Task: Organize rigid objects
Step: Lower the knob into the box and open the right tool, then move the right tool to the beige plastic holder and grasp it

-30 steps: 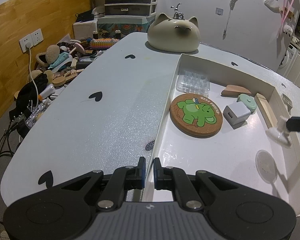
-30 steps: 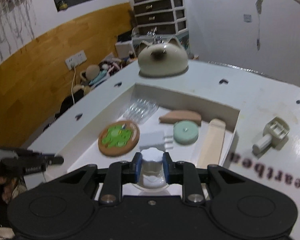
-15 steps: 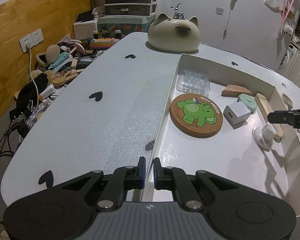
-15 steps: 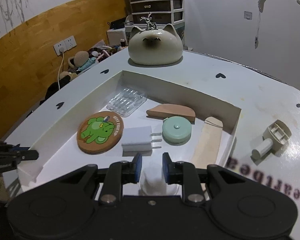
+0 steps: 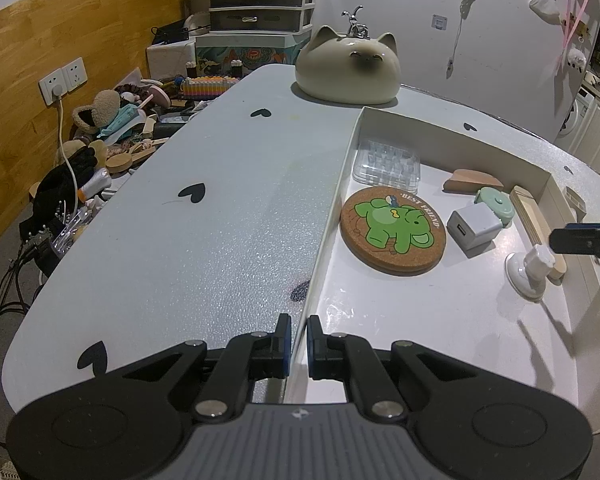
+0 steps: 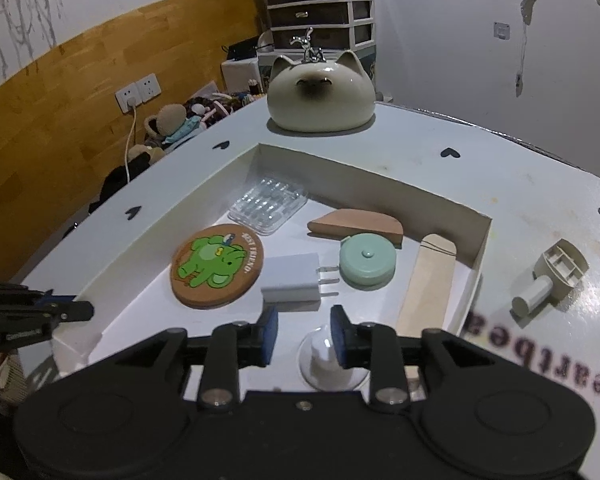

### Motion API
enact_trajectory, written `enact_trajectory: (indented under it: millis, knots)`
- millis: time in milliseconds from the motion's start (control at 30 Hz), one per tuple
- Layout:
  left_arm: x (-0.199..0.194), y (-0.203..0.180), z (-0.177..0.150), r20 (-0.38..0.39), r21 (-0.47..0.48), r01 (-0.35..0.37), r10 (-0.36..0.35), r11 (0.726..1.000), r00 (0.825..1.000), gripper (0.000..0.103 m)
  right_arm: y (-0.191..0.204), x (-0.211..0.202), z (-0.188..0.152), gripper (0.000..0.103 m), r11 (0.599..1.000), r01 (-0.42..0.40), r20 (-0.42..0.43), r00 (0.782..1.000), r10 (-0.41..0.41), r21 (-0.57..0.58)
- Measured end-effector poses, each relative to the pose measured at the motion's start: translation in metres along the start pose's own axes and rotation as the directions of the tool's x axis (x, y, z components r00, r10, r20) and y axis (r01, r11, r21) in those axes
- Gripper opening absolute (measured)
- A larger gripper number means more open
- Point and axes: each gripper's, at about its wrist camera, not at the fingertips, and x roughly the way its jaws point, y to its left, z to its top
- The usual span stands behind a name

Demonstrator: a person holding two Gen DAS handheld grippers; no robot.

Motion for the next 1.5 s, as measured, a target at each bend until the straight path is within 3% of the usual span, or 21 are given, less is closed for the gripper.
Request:
enact_trajectory:
  millis: [267,800,1100,1233,1500]
  knots:
    - [0.000,0.000,0.000,0.001,-0.001,0.001,-0.001,1.000,1.000,0.008,0.003,-0.027,0.000,0.072,0.999,0.054,0.034,0.998,-0.054,0.003]
    - [0.000,0.001,0.000,0.005,0.006,0.012,-0.012,1.000,1.000,0.008,-0.008,-0.051,-0.010,0.099,0.978,0.203,0.040,0.978,-0.205,0.050]
    - [0.000,0.001,0.000,0.004,0.014,0.015,-0.015,1.000,1.000,0.008,-0.044,-0.059,-0.020,0.103,0.959,0.268,0.062,0.960,-0.274,0.093]
    - [0.000,0.002,0.000,0.003,0.015,0.016,-0.016,1.000,1.000,0.008,-0.067,-0.056,-0.020,0.103,0.945,0.326,0.089,0.942,-0.323,-0.011]
    - [0.000,0.001,0.000,0.001,0.014,0.014,-0.014,1.000,1.000,0.007,-0.129,-0.039,-0.013,0.103,0.852,0.501,0.125,0.865,-0.486,-0.151]
